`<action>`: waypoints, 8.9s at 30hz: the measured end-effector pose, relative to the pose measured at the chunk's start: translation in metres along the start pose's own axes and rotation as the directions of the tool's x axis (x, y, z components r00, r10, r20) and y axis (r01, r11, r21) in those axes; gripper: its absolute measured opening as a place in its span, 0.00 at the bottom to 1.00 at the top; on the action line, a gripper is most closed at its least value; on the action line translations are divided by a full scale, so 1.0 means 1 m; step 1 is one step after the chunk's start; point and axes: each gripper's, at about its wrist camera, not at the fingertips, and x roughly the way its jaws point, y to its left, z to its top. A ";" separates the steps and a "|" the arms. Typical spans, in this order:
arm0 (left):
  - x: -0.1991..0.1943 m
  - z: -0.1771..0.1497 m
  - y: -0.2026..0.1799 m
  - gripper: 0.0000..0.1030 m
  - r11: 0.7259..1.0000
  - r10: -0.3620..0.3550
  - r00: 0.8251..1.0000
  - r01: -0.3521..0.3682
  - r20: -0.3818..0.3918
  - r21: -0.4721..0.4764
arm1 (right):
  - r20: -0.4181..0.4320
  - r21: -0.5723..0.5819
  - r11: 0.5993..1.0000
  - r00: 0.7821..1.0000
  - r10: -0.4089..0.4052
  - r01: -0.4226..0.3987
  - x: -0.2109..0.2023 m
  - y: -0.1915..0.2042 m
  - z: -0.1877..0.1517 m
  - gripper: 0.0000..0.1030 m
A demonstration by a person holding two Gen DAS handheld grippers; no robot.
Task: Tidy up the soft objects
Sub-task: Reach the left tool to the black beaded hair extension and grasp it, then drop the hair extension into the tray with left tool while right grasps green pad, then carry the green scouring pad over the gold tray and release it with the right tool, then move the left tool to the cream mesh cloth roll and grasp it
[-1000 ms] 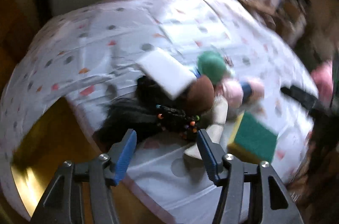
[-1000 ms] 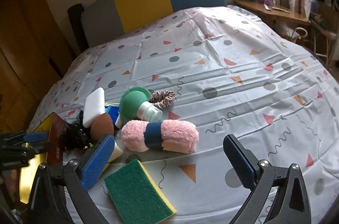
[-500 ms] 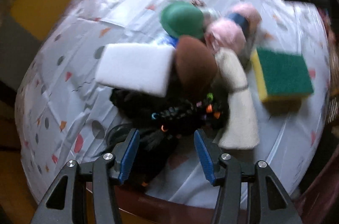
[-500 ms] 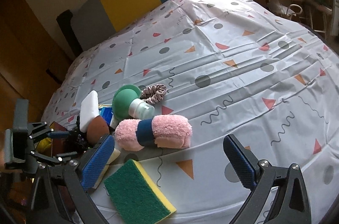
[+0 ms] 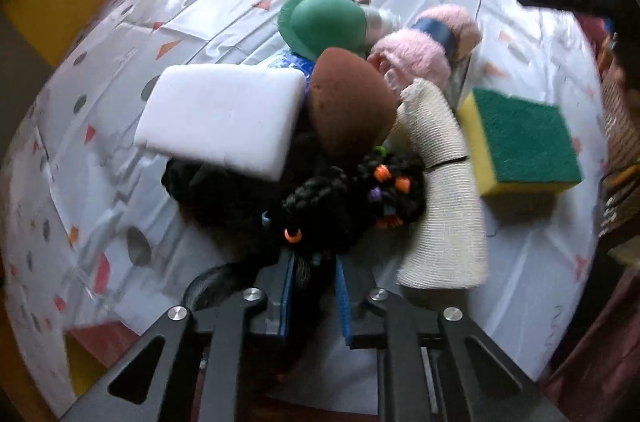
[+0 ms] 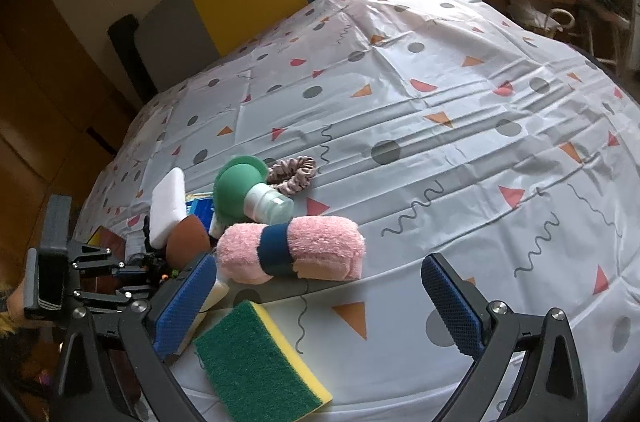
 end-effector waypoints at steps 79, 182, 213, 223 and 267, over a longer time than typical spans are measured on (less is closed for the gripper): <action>-0.138 -0.248 0.061 0.10 0.369 0.301 0.911 0.162 0.283 -0.915 | -0.305 -0.532 0.847 0.938 -0.168 -0.021 0.057 0.077 -0.086 0.73; -0.162 -0.303 -0.021 0.32 0.268 0.552 0.834 -0.165 0.011 -0.949 | -0.471 -0.545 0.753 0.878 0.088 -0.368 0.093 0.382 -0.124 0.71; -0.168 -0.296 -0.029 0.32 0.290 0.558 0.830 -0.167 0.025 -0.942 | -0.267 -0.550 0.781 0.949 0.171 -0.295 0.059 0.368 -0.109 0.93; -0.169 -0.273 -0.039 0.32 0.341 0.555 0.830 -0.176 0.047 -0.923 | -0.130 -0.592 0.777 0.977 0.172 -0.215 0.016 0.316 -0.100 0.94; -0.086 -0.067 -0.104 0.35 0.816 0.289 0.939 -0.139 0.188 -0.561 | 0.102 -0.012 0.998 0.993 -0.062 0.063 -0.007 0.019 0.004 1.00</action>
